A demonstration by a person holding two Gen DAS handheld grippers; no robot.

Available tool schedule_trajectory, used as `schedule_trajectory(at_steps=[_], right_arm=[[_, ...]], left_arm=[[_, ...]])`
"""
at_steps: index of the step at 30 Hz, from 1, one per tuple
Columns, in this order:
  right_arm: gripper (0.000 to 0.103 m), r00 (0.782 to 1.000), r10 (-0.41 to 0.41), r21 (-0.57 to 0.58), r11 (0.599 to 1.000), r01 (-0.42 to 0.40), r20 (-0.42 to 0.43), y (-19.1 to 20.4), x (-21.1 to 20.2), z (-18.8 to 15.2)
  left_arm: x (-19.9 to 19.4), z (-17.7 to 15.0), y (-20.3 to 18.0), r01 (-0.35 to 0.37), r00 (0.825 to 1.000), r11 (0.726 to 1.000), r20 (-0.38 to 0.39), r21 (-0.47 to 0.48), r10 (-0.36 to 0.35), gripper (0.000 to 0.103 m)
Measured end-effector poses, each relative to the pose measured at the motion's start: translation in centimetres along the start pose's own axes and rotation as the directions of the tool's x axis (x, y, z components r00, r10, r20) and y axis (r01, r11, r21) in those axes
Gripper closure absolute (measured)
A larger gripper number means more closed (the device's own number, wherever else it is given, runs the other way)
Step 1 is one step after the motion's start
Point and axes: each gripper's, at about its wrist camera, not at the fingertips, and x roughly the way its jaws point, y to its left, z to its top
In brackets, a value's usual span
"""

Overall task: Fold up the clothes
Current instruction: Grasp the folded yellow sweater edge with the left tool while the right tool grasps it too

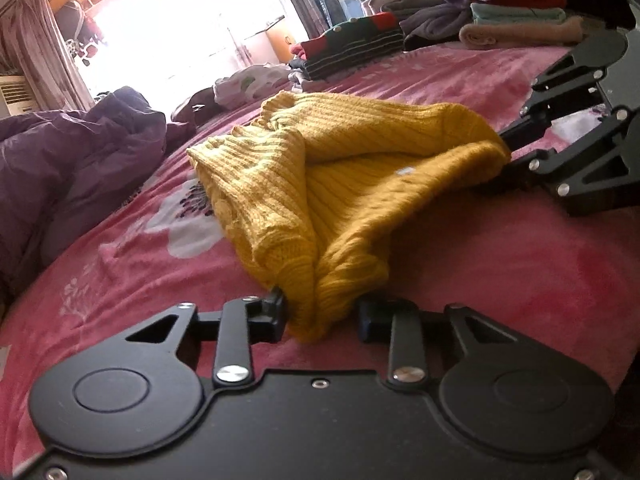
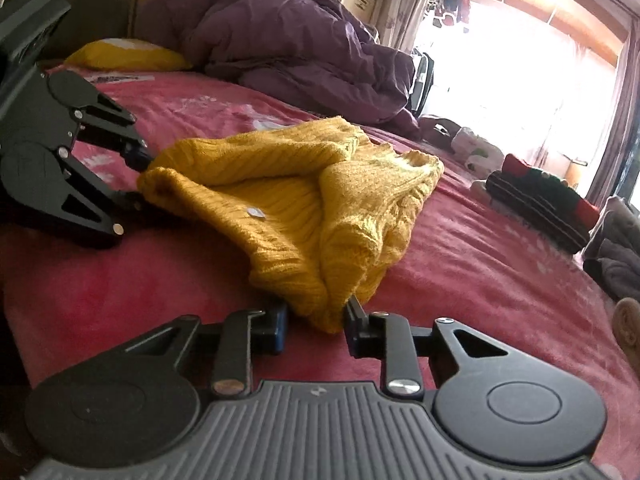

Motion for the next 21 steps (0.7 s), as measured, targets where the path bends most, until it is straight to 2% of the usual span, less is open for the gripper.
schedule_trajectory(at_steps=[6,12,18,21], right_arm=[[0.077,0.999,0.053,-0.008,0.999,-0.053,-0.006,0.2,-2.4,0.6],[0.078,0.993,0.104,-0.035,0.994,-0.103,0.051,0.5,-7.7,1.3],[0.078,0.985,0.087,0.048,0.994,-0.095,0.152,-1.3,-9.8,2.7],[0.078,0.977,0.073,0.101,0.99,-0.096,0.202,-2.5,-10.0,3.4]], left_arm=[[-2.9,0.3,0.1,0.047,0.999,0.999,0.004,0.008,-0.047,0.075],[-5.8,0.7,0.2,0.094,0.996,0.995,0.008,0.017,-0.094,0.075],[-7.8,3.2,3.1,0.122,0.981,0.986,0.164,-0.117,-0.102,0.075],[-7.6,4.3,4.7,0.144,0.967,0.968,0.237,-0.206,-0.093,0.075]])
